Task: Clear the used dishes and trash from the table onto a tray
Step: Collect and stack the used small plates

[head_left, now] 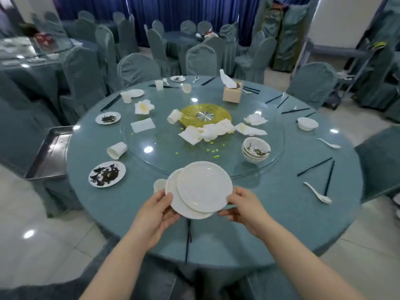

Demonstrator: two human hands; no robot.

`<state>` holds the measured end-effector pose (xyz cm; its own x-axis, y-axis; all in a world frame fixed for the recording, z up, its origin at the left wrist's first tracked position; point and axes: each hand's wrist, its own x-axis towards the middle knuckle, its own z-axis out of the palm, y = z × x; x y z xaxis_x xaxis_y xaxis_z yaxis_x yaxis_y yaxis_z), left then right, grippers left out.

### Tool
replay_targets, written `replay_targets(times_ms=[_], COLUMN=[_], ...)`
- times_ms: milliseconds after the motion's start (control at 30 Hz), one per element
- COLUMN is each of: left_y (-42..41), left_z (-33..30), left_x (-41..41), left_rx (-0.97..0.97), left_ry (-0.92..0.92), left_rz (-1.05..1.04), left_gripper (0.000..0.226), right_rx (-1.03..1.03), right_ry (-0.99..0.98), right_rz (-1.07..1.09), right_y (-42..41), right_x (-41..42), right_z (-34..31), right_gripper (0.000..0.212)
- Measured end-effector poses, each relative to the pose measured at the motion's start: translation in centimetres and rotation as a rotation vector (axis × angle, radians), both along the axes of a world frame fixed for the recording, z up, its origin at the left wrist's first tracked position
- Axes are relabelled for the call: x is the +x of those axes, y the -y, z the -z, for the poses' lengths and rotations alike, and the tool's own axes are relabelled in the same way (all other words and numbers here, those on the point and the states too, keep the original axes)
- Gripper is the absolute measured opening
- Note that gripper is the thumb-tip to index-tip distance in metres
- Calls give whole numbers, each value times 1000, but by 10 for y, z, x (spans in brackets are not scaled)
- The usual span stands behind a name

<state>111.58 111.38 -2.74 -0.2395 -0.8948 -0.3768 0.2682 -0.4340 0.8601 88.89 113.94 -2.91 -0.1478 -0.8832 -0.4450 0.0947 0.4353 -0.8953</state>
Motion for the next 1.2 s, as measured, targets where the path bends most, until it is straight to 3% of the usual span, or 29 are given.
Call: replay_targets(times_ms=[200,367,567,800,1000,1200], left_y=[-23,-28,-42,-69,-89,-95], left_z=[-5,-6,-7,-17,-20,-26], left_x=[67,105,162,286,411,506], left_rx=[-7,-16,-7,-86,-86,-98], left_ry=[-36,-21,-6,-103,-99,-91], left_rz=[-121,-267,-498,-661,-688,-719], left_gripper=[20,22,23,17,20,17], right_rx=[-85,-168,-179,-114,-62,8], right_ry=[-49,-106,-54,26,95,43], right_rz=[-138,-312,-453,-494,-391,-216], right_y=[12,40,54,57,42,40], right_x=[77,126,186,289,382,438], right_z=[-3,-3,-8,-14,-4,22], right_gripper=[45,53,36,19,15,13])
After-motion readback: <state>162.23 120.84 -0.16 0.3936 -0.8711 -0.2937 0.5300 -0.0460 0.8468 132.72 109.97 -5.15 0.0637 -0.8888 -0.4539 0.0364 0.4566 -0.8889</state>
